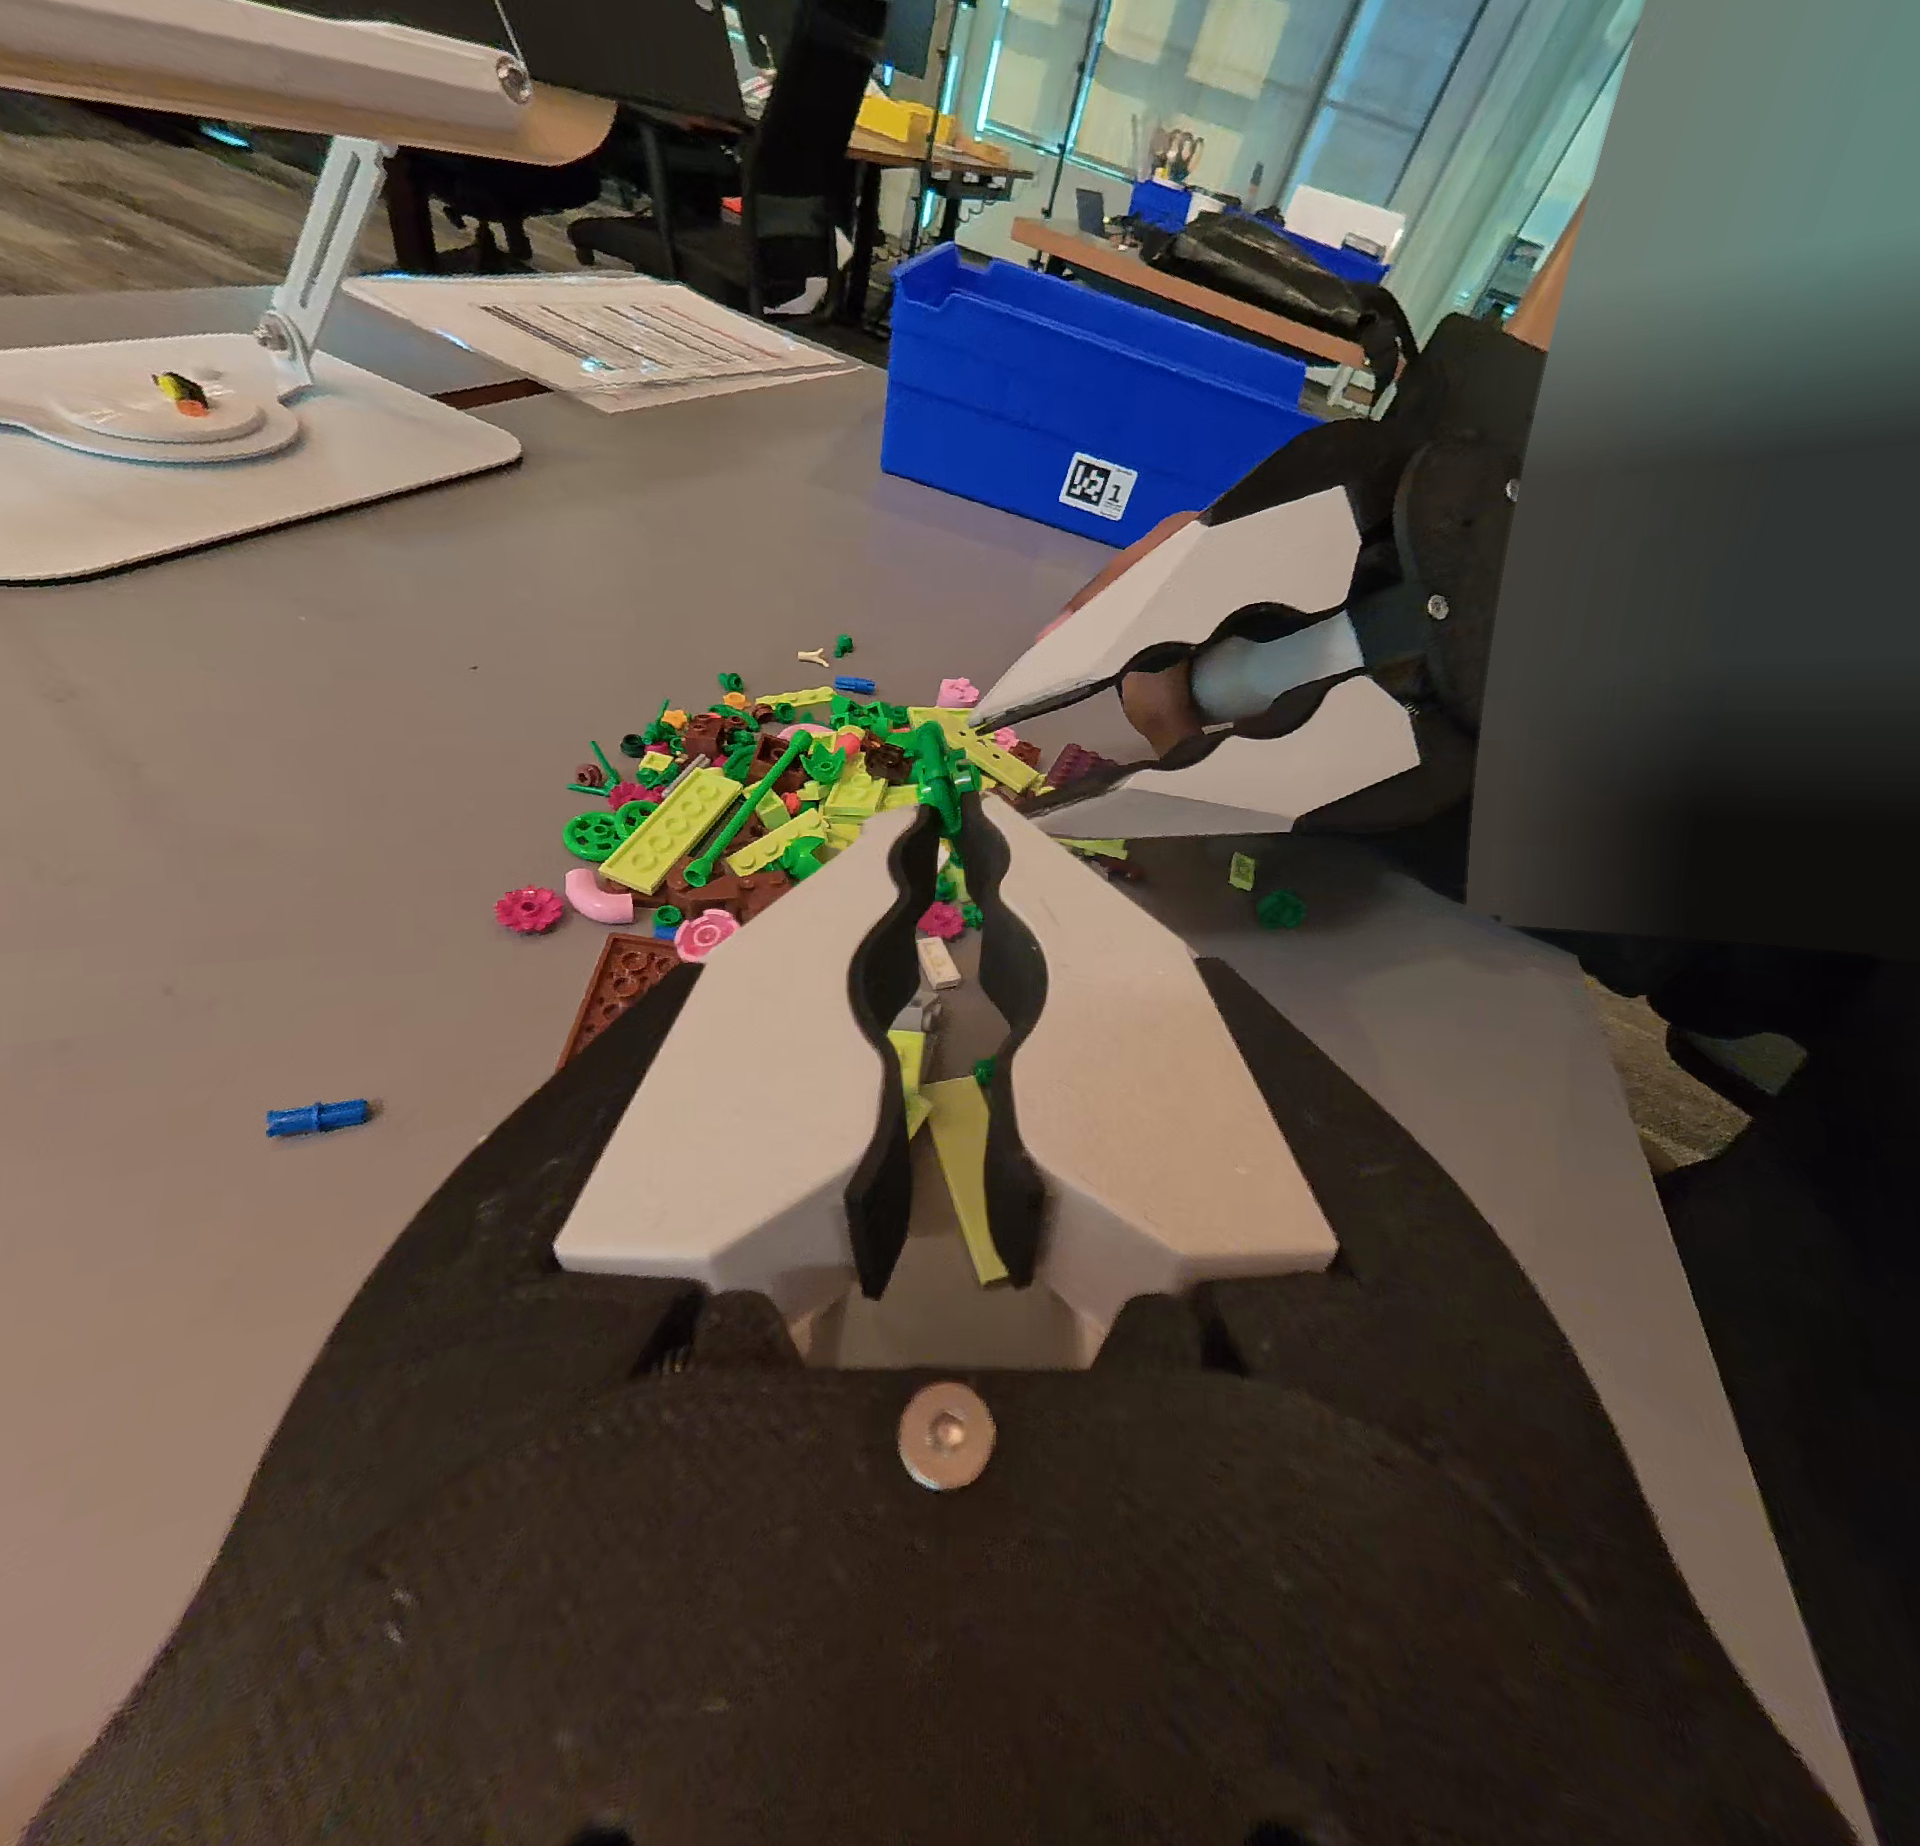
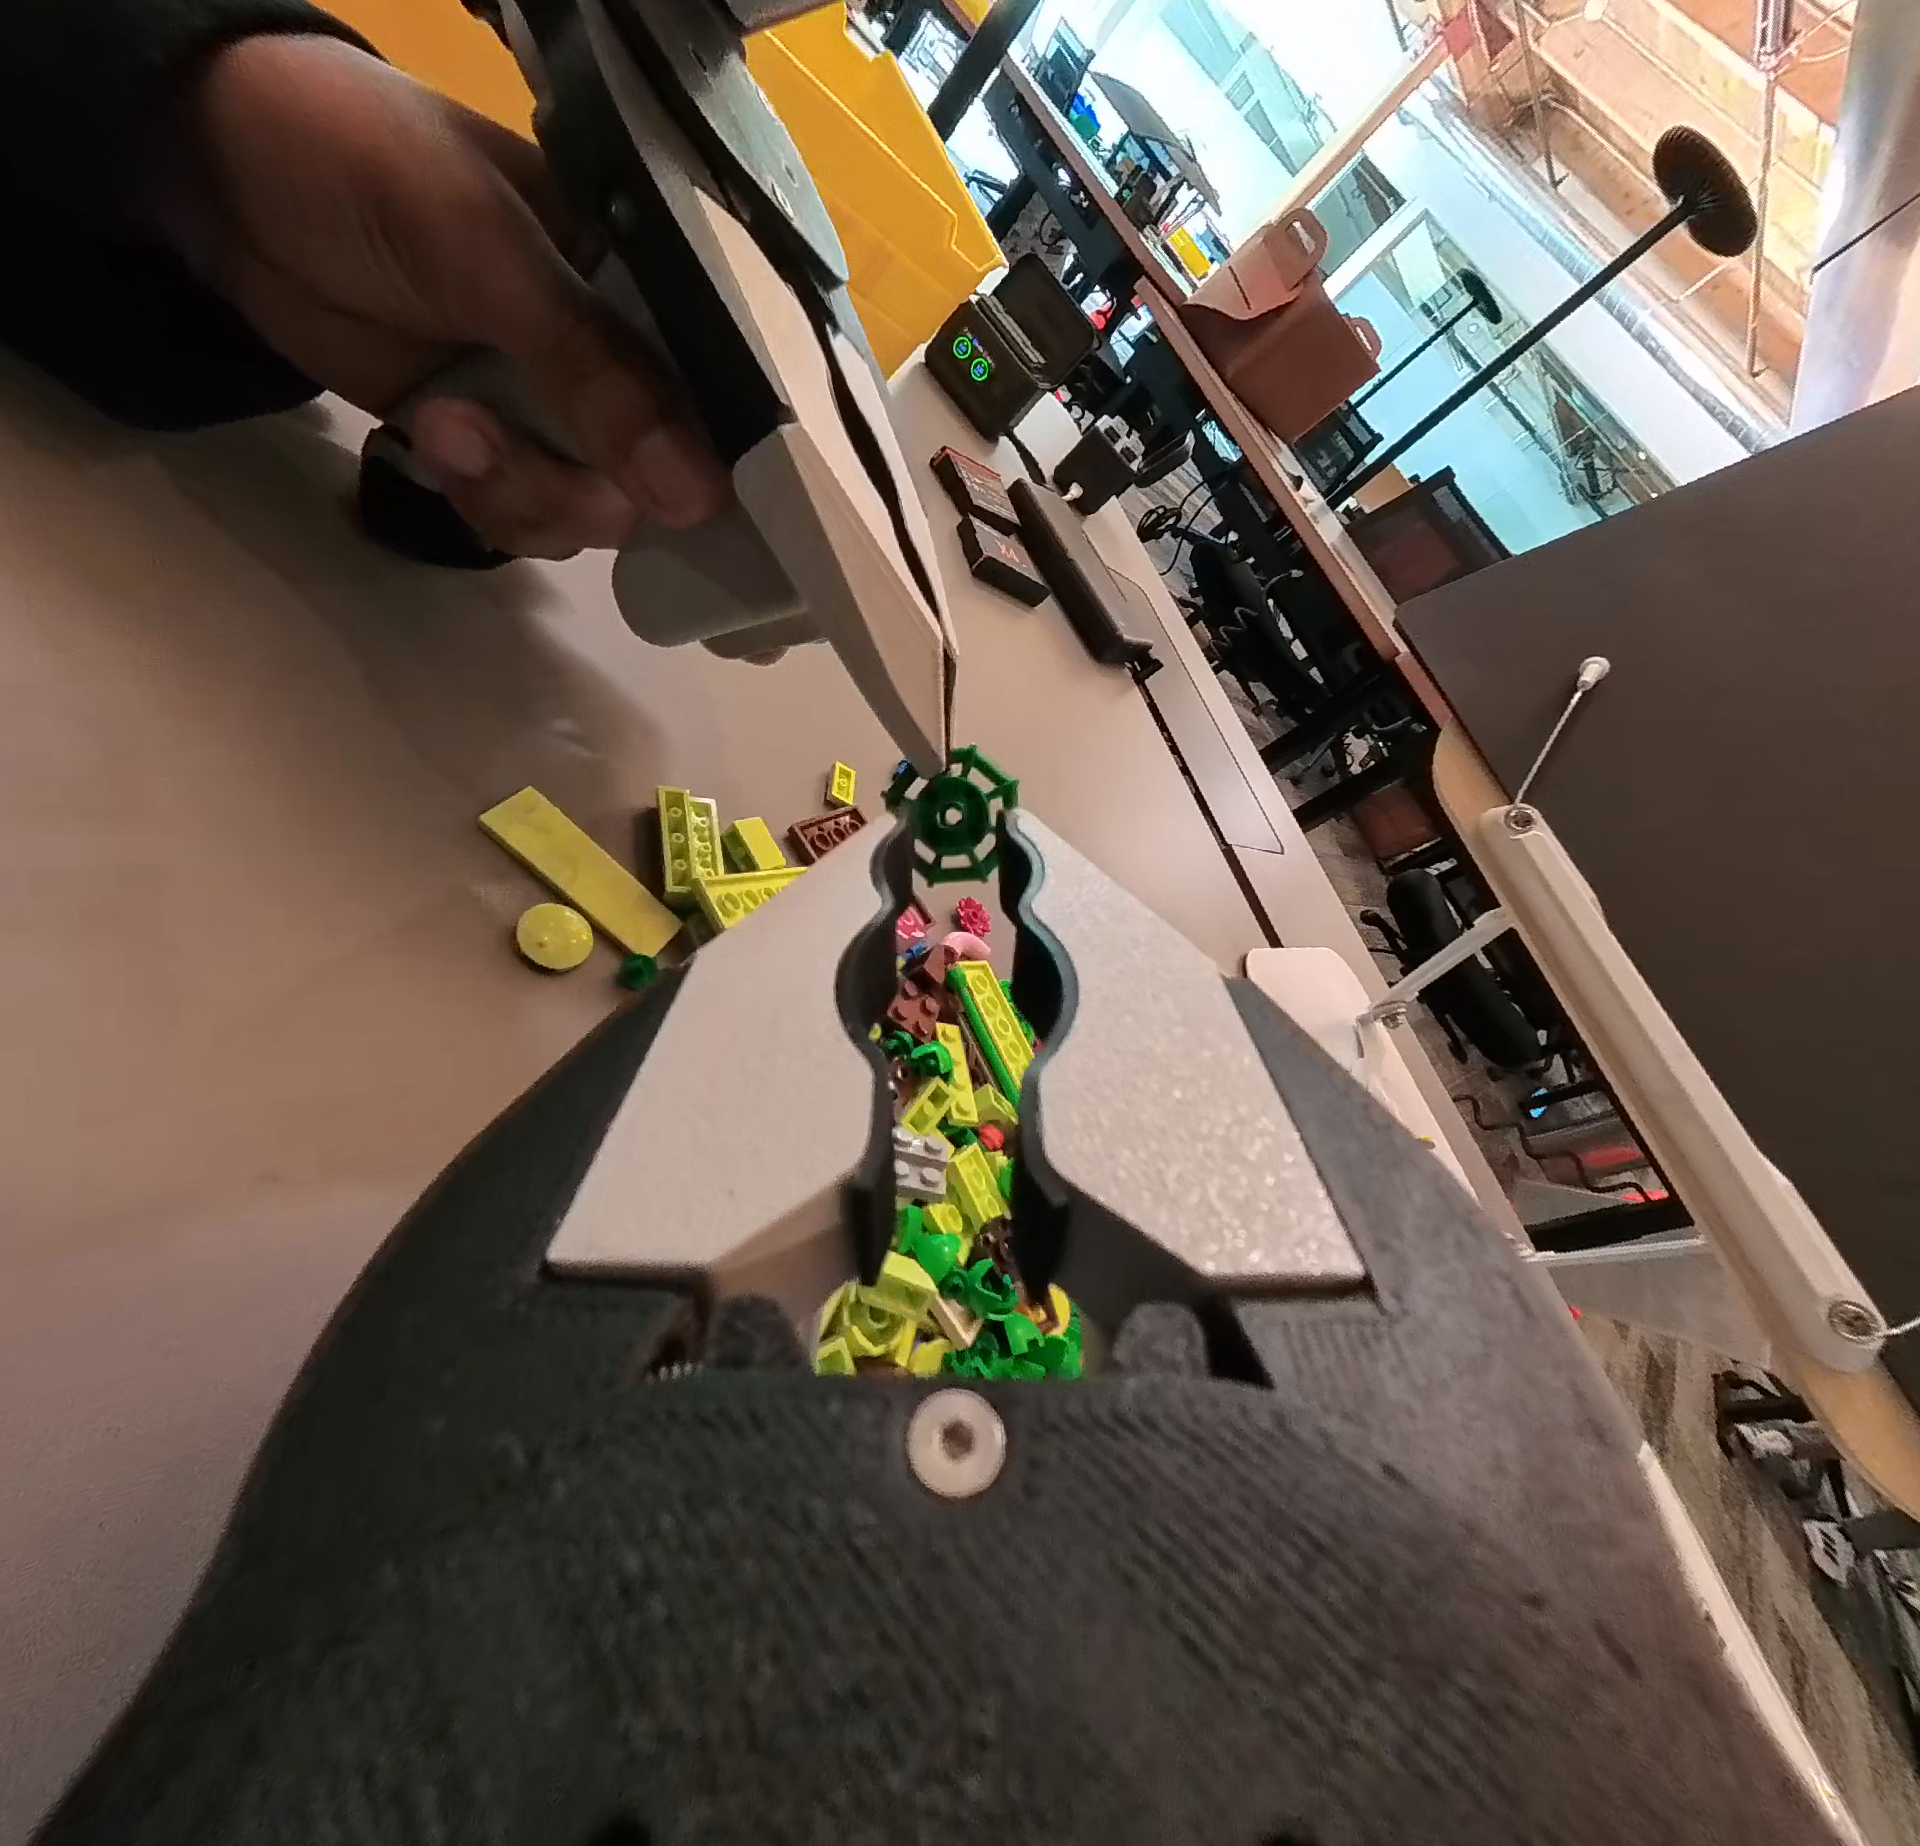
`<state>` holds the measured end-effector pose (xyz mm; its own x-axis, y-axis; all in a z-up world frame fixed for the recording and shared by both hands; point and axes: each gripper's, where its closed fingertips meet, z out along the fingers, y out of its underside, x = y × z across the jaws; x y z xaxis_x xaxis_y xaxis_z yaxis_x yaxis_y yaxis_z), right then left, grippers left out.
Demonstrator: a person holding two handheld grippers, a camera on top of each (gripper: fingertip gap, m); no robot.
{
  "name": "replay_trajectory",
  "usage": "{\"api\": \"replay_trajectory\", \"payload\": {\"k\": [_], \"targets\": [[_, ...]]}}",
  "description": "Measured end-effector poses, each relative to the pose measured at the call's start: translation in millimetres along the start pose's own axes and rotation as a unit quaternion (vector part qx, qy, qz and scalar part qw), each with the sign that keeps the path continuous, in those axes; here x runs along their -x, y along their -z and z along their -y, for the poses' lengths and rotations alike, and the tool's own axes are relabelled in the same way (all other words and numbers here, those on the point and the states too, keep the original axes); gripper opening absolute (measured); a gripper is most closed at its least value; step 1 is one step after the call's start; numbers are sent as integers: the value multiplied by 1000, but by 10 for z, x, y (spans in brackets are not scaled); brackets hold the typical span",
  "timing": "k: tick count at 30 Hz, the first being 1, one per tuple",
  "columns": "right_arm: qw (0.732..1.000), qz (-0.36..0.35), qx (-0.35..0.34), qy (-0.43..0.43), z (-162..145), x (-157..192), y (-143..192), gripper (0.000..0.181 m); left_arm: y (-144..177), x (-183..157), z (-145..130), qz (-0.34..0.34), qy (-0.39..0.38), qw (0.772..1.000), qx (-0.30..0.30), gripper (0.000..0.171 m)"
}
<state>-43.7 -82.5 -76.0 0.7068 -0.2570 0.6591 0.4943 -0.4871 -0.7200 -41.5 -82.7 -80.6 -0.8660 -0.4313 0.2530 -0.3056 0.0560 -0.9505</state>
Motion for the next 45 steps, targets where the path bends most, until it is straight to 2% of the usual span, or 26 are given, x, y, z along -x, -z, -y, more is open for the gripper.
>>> {"api": "replay_trajectory", "payload": {"k": [11, 19, 45], "targets": [[1000, 16, -9, -26, 0, 28, -10, 11, -11, -40, 4, -19, 46, 999, -5, 1], [1000, 12, -2, -22, -18, 28, -22, 10, -15, -28, -4, 5, 14, 1000, 2, 1], [1000, 10, 4, -16, -26, 21, -31, 13, -14, -18, 4, 4, 11, 1000, -2, 1]]}}
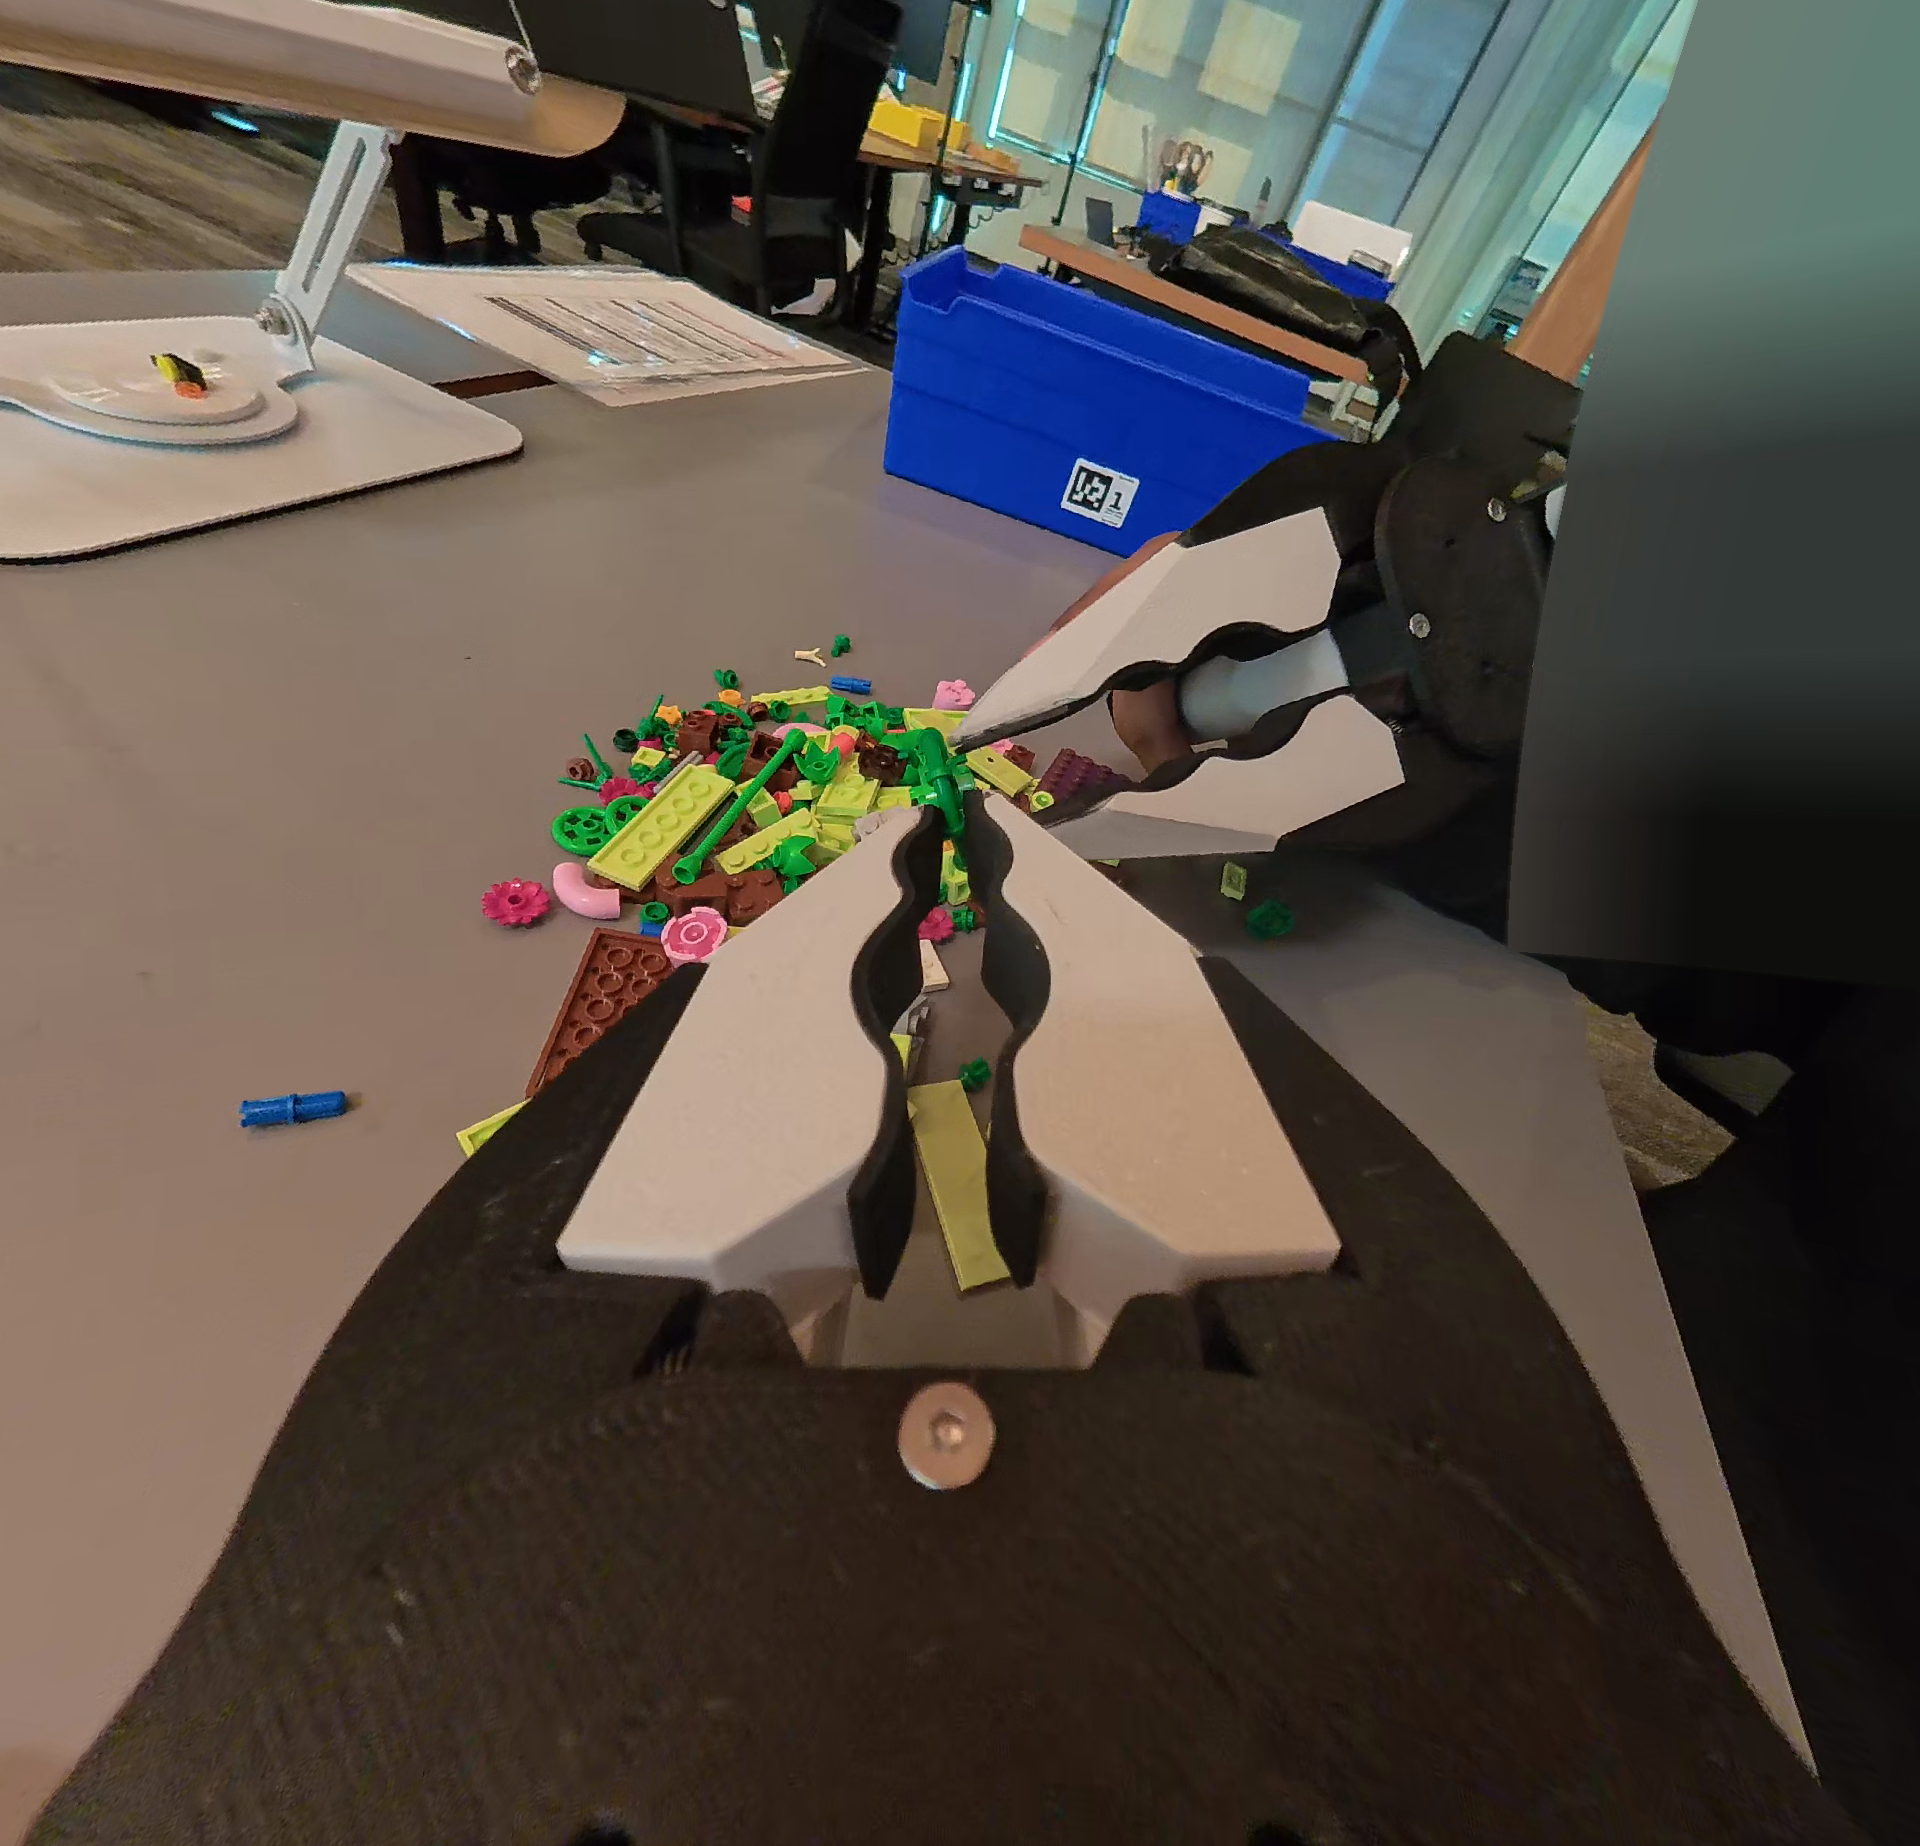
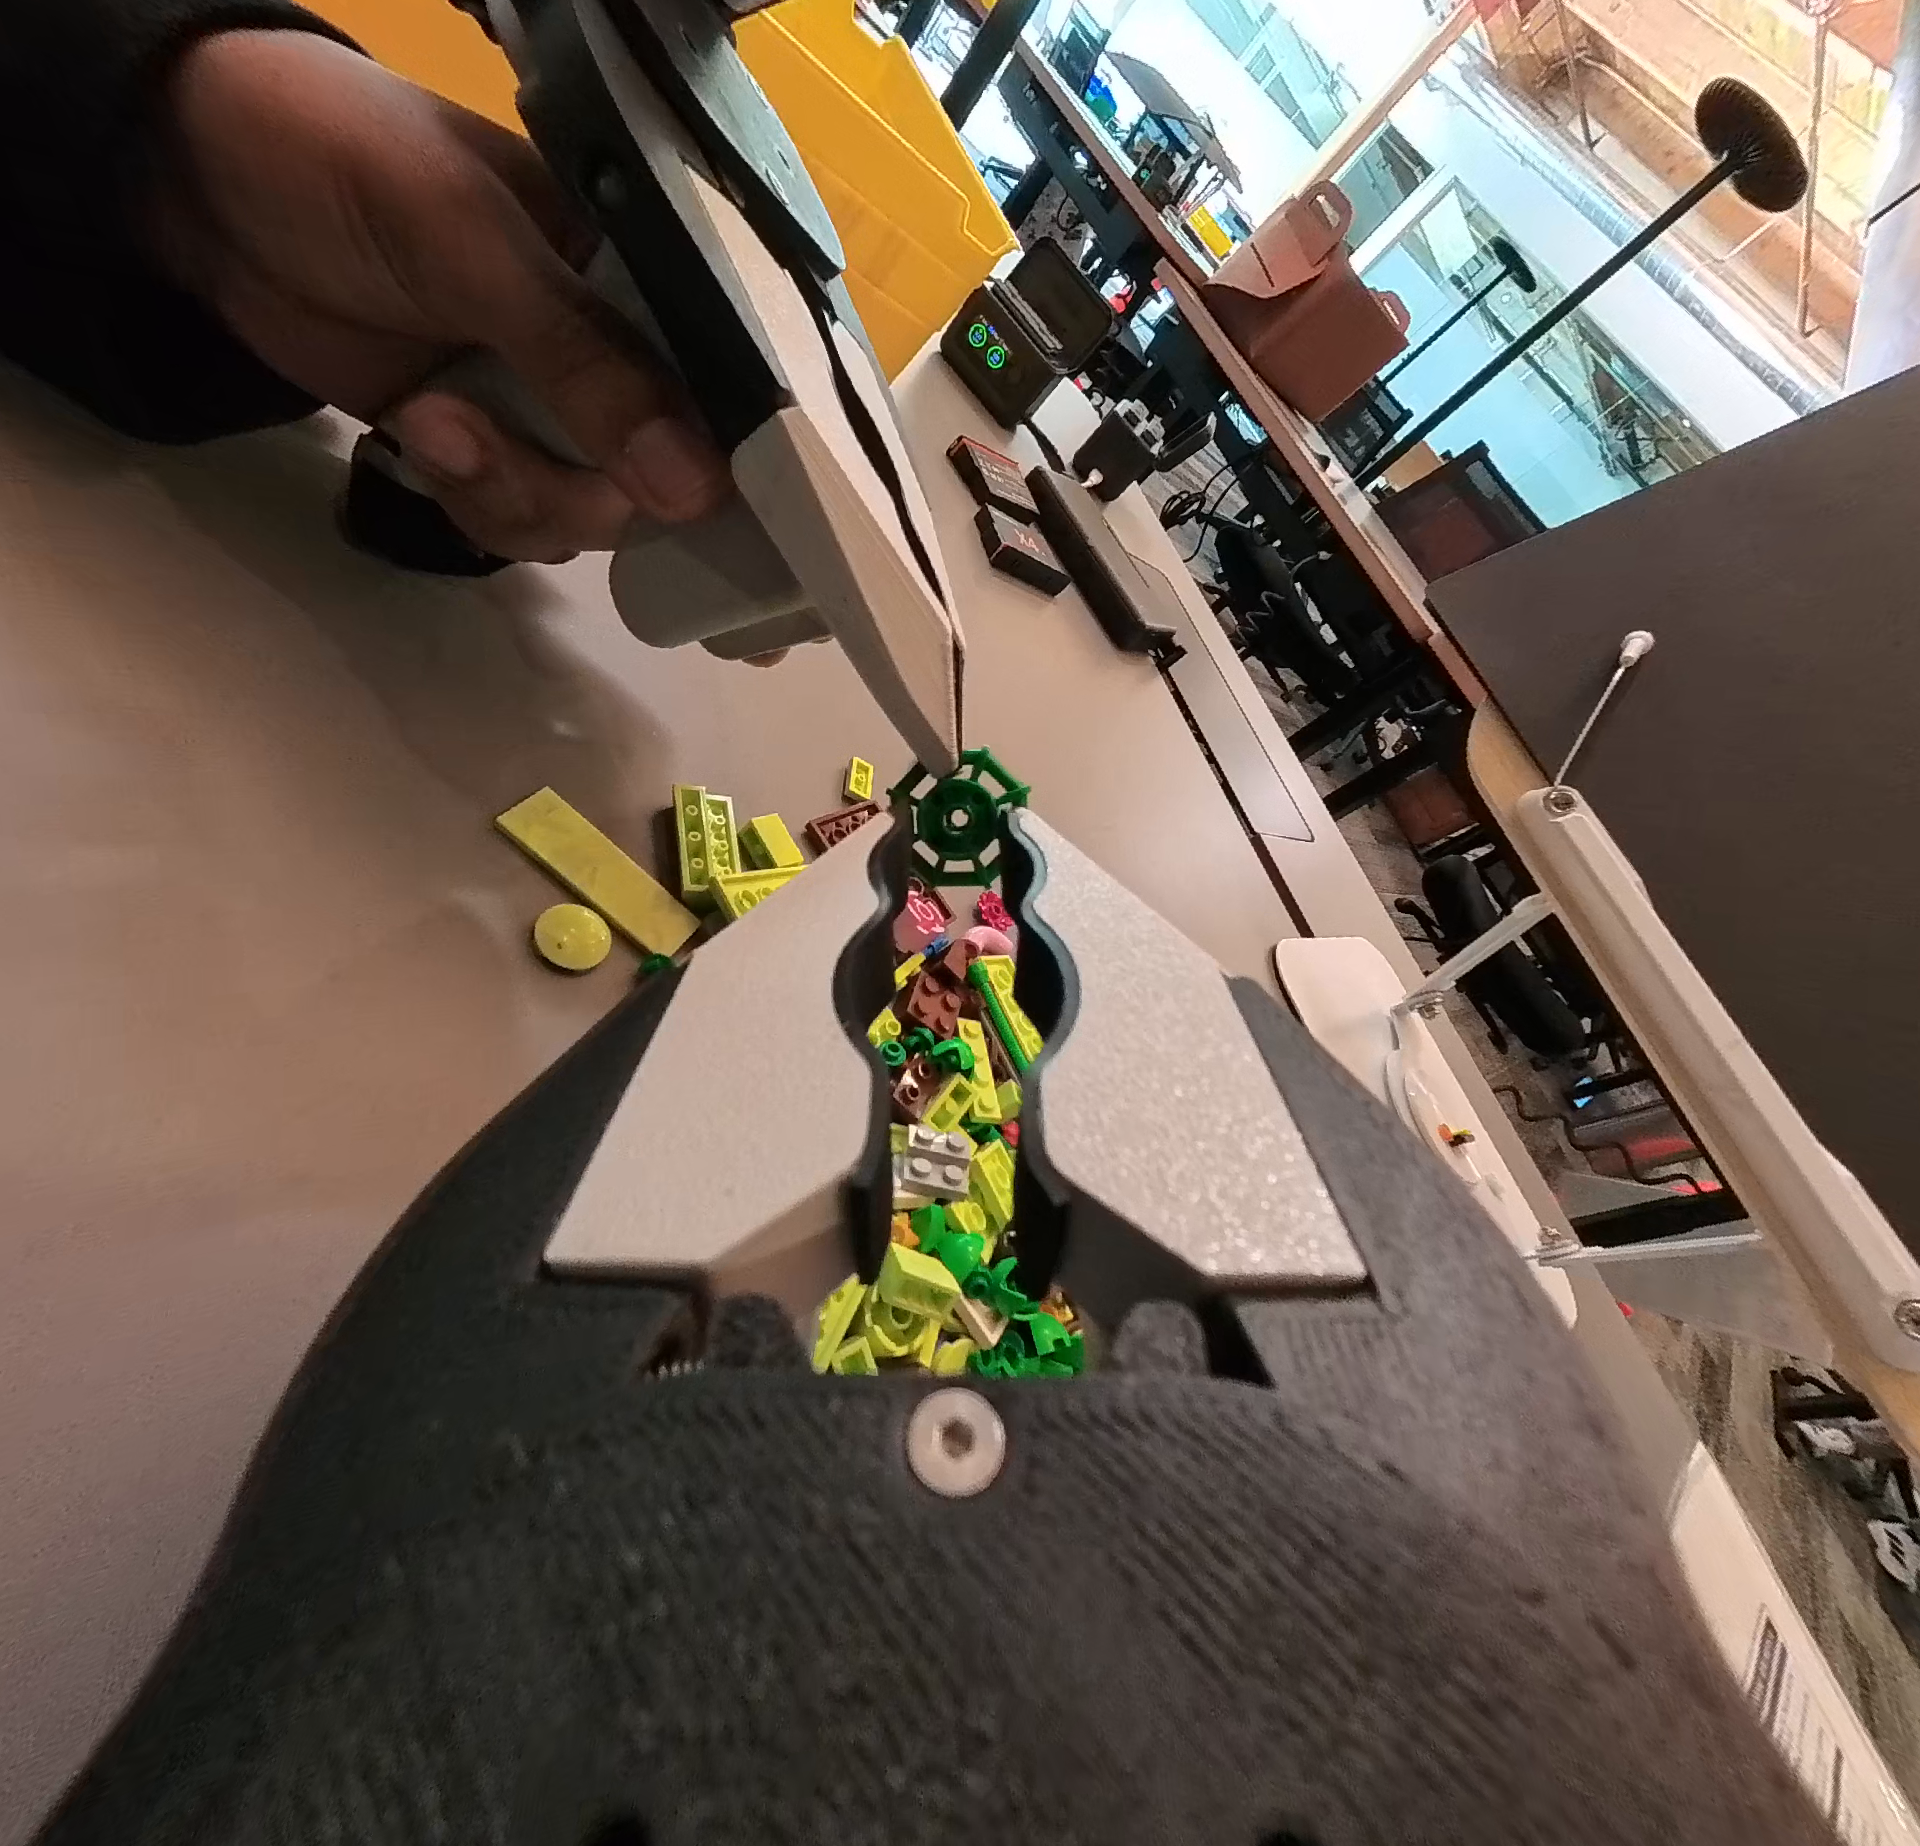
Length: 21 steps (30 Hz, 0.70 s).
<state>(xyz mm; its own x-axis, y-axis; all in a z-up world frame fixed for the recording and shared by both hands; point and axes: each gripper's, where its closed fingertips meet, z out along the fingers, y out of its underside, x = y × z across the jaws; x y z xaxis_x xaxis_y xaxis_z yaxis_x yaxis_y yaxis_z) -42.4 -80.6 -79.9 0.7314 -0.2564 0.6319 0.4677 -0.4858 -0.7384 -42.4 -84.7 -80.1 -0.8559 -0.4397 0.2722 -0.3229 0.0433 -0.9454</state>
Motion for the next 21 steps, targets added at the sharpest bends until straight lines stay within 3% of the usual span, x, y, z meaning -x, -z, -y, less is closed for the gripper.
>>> {"api": "replay_trajectory", "payload": {"k": [7, 21], "targets": [[1000, -2, 2, -3, -7, -9, -2, 15, -17, -23, -14, 10, -27, 1000, 7, 1], [1000, 8, 10, -19, -35, 20, -13, 12, -30, -37, -23, 9, -3, 1000, 9, 0]]}}
